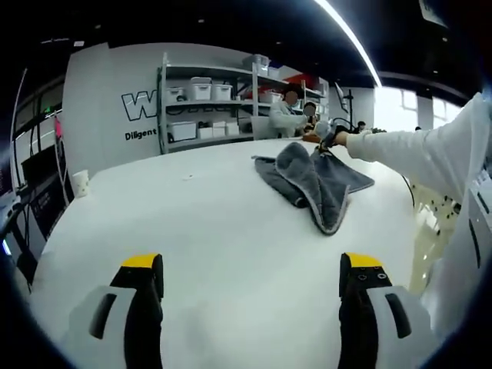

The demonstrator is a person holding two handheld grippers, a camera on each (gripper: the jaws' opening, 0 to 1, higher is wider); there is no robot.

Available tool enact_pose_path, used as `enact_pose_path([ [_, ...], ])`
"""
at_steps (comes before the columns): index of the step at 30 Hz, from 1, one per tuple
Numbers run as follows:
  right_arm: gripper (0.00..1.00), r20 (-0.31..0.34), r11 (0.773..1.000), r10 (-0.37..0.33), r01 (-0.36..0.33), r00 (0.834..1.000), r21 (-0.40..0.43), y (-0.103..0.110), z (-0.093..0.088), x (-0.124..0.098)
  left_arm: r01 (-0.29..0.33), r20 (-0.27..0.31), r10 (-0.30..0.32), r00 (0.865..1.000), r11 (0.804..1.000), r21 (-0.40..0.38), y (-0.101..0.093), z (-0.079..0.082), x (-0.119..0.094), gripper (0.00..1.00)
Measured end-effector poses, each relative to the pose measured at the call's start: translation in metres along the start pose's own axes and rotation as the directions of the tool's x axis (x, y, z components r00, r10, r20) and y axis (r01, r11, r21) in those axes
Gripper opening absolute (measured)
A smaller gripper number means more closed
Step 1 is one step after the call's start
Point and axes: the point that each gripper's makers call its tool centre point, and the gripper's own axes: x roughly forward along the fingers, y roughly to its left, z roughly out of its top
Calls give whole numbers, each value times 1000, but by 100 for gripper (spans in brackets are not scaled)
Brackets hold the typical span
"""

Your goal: Open the folded towel by lifting each exposed corner and separating the folded layers until the towel lies flat within the target outline without major curled edges

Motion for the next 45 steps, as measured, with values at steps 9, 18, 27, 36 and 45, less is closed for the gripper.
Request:
enact_pose_path([
  [9,7,-18,999,7,-6,1000,42,-1,-14,-3,4,12,-4,1000,1000,0,-6,0,0,94],
  [18,16,134,953,82,-117,988,279,-9,-10,-39,14,33,-14,999,1000,-1,-14,1,-7,94],
  [27,21,352,858,108,-266,930,439,-12,-5,-131,35,51,-35,998,999,1,-19,3,-10,94],
  [36,24,465,816,139,-367,874,447,3,-24,-236,69,64,-70,995,997,18,-32,9,-17,94],
  [45,41,514,707,214,-495,831,505,60,-48,-309,98,63,-100,993,995,35,-49,12,-19,94],
])
